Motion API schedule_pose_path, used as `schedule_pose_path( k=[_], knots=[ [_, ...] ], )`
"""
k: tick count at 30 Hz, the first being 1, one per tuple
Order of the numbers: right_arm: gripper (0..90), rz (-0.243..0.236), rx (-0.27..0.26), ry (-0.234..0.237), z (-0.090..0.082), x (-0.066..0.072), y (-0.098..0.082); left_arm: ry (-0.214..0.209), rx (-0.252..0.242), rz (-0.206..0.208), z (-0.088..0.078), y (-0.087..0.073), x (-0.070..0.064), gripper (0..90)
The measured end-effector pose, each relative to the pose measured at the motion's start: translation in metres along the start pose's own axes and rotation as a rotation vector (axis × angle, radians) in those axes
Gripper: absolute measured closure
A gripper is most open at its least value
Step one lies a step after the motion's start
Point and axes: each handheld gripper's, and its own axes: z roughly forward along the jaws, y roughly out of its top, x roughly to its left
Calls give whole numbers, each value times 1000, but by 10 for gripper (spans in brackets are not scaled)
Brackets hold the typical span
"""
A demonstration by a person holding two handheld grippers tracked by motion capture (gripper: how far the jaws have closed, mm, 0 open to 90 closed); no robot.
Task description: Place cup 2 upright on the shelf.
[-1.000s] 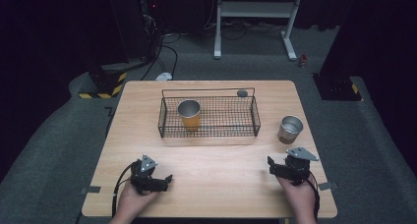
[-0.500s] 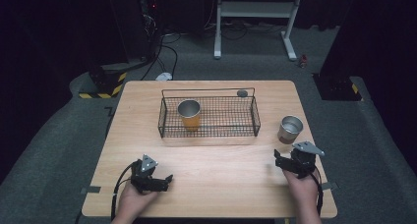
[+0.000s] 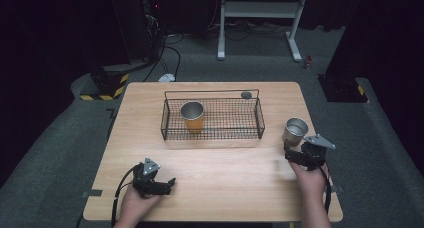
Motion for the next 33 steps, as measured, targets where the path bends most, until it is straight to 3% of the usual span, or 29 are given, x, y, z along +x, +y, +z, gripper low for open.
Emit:
schedule_pose_path(
  k=[16,33],
  knots=[
    [105,15,-15,1,29,-15,16,2,0,-2,0,0,0,5],
    [136,29,-49,10,43,-17,21,5,-1,-9,0,-1,-1,6]
  ],
)
